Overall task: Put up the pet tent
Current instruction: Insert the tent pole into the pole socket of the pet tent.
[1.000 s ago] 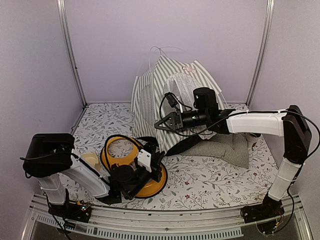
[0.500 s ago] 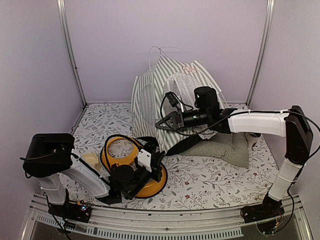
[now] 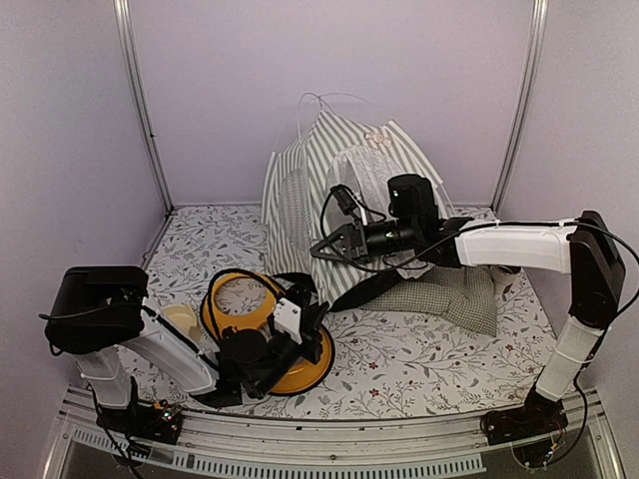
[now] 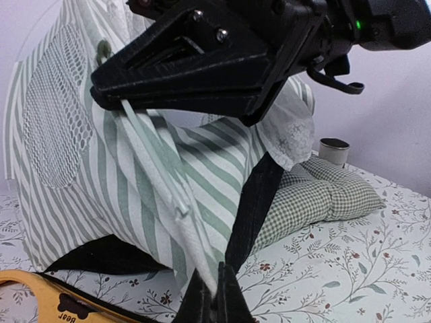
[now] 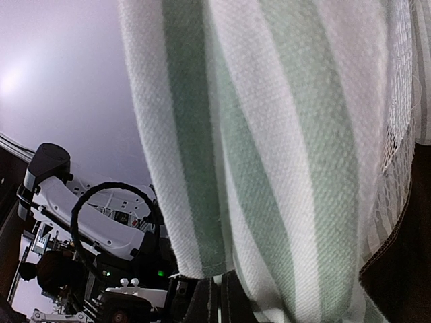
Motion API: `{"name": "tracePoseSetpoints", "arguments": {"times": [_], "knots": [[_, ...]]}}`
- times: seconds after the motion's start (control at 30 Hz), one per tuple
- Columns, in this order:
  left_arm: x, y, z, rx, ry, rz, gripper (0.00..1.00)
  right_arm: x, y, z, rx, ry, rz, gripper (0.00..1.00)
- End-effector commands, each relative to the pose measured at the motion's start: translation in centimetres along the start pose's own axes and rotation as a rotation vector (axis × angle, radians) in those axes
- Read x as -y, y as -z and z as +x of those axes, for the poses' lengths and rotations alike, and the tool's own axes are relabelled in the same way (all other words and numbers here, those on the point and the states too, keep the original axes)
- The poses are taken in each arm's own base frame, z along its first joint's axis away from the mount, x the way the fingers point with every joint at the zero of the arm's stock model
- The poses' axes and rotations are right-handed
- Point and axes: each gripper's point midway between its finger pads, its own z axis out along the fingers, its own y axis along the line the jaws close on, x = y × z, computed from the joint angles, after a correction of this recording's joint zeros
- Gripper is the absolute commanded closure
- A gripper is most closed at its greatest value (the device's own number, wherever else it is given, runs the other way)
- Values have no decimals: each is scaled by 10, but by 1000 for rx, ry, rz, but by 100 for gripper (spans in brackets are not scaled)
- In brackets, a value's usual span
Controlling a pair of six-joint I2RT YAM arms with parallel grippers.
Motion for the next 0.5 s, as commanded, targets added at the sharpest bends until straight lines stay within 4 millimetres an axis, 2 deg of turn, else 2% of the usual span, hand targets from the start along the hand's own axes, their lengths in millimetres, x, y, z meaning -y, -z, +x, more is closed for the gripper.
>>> {"name": "tracePoseSetpoints", "arguments": {"times": [0.0,0.47], "knots": [[55,42,77,-225,-184,281,100,-22,39,-93,353,171,30,100],[52,42,75,-218,-178,271,100,-21,29,-83,338,167,35,100]]}}
